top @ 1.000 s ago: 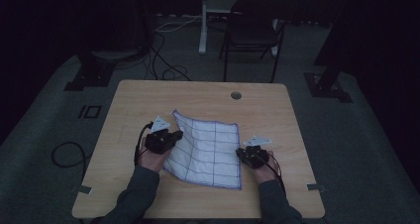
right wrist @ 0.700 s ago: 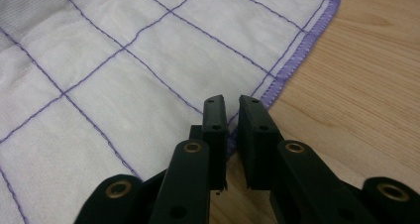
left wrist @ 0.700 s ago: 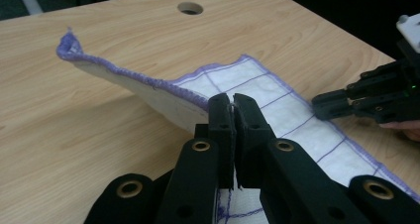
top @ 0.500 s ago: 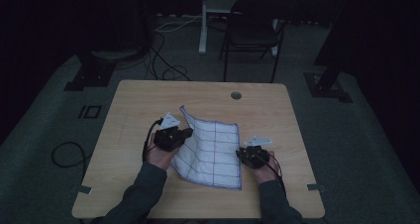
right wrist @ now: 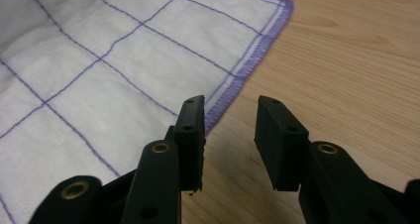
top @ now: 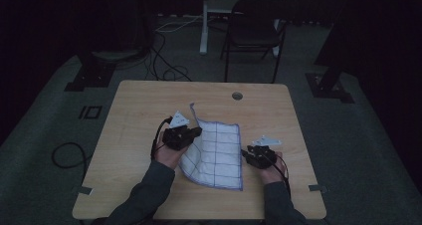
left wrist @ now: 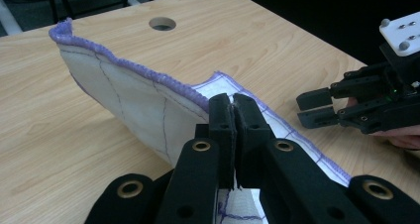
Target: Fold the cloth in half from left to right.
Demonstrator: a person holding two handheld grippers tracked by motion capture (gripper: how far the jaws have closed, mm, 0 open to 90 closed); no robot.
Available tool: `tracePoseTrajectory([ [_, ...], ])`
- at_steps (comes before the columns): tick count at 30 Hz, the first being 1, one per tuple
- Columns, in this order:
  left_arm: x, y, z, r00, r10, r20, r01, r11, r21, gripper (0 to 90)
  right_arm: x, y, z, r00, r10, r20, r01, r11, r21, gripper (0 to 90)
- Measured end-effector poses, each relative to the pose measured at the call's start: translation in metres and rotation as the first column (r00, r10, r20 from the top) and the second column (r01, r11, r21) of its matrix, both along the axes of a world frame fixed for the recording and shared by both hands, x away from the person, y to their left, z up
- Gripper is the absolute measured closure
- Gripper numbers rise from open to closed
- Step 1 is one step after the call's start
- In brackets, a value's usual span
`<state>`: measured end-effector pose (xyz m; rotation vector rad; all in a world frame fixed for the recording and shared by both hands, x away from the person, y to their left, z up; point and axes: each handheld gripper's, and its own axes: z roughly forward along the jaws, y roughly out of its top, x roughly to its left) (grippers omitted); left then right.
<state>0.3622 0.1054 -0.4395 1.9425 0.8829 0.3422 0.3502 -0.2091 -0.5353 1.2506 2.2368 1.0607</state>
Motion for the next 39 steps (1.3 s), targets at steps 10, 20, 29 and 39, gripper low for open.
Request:
tracePoseTrajectory([
  [10,0.005,-0.005,0.002,1.0,0.001,-0.002,-0.001,0.9999,-0.014,88.3,0.0,-0.007,-0.001,0.9996,-0.029,0.003,0.029,0.9995,0.013,63.8],
  [20,0.011,-0.014,0.004,0.9999,-0.012,-0.003,0.012,0.9998,-0.018,88.3,0.0,-0.008,0.0,0.9995,-0.032,0.003,0.032,0.9994,0.014,63.7],
  [29,0.013,-0.023,0.002,0.9997,-0.025,-0.009,0.025,0.9994,-0.023,88.4,-0.001,-0.009,0.0,0.9994,-0.034,0.003,0.034,0.9993,0.017,63.6],
  [39,0.015,-0.036,-0.002,0.9989,-0.044,-0.016,0.044,0.9989,-0.018,88.5,-0.001,-0.008,0.0,0.9995,-0.031,0.004,0.031,0.9994,0.015,63.7],
])
